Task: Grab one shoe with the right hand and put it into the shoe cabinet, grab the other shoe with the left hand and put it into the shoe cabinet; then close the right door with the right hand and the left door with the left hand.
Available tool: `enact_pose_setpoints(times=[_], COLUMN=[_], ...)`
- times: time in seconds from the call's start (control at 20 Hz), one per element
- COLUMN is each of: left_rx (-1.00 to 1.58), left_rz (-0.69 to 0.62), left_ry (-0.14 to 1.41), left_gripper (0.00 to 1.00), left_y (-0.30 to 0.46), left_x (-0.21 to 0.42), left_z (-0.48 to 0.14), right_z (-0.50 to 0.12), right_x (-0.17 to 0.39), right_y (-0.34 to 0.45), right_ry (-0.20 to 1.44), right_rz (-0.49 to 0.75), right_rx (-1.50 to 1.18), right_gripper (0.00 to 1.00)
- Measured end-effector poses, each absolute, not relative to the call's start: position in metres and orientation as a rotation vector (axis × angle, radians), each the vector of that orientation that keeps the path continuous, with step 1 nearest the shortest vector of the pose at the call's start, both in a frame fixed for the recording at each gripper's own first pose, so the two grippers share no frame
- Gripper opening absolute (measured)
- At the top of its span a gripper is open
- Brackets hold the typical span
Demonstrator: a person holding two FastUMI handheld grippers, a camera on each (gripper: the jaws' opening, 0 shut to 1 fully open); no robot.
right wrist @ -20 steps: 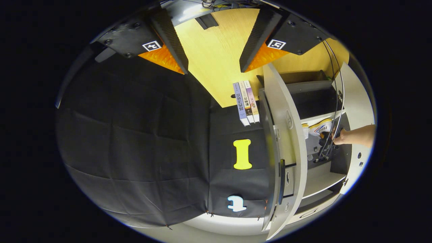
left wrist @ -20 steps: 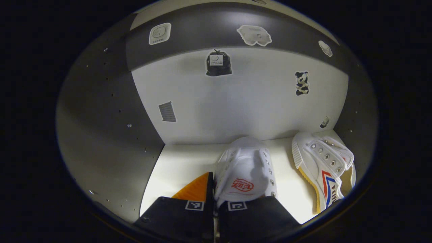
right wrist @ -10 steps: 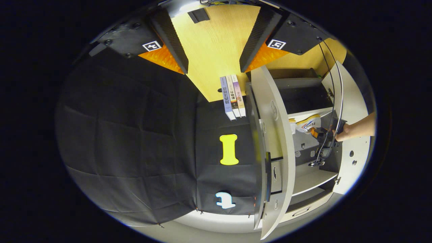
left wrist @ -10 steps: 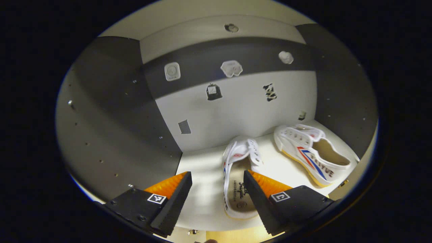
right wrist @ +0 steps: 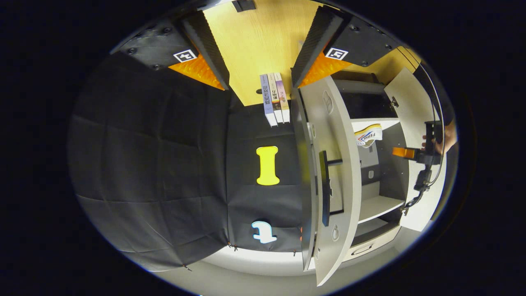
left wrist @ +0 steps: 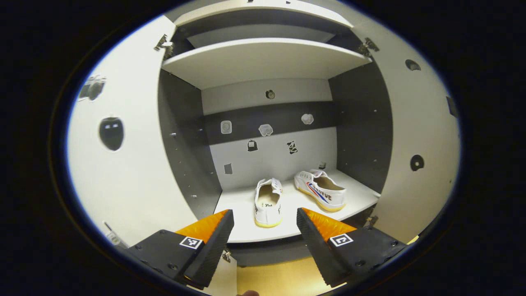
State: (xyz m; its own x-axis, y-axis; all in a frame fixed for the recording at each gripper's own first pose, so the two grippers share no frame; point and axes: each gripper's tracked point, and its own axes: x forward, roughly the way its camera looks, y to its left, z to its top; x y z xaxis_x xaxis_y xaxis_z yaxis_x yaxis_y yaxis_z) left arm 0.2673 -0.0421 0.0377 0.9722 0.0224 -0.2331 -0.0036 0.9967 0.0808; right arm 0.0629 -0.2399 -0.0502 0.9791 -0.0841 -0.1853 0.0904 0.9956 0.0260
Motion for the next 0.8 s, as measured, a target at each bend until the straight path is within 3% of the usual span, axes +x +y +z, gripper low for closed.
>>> enact_pose_setpoints(times=[0.1, 0.15, 0.35, 0.8], left_rx=[0.061, 0.056, 0.03, -0.041], left_rz=[0.052, 0.071, 0.158, 0.157], left_ry=[0.198, 0.173, 0.154, 0.17], left_gripper=[1.0, 0.96, 0.96, 0.96], left_y=[-0.04, -0.038, -0.03, -0.055], left_x=[0.233, 0.217, 0.154, 0.083], left_z=[0.041, 0.042, 0.022, -0.031], right_z=[-0.037, -0.029, 0.003, 0.055], right_x=[0.071, 0.075, 0.093, 0.138], right_y=[-0.24, -0.24, -0.242, -0.237], right_ry=[0.167, 0.153, 0.096, 0.025], right_rz=[-0.077, -0.072, -0.058, -0.013], right_rx=[0.038, 0.036, 0.022, 0.018], right_gripper=[0.97, 0.97, 0.97, 0.97])
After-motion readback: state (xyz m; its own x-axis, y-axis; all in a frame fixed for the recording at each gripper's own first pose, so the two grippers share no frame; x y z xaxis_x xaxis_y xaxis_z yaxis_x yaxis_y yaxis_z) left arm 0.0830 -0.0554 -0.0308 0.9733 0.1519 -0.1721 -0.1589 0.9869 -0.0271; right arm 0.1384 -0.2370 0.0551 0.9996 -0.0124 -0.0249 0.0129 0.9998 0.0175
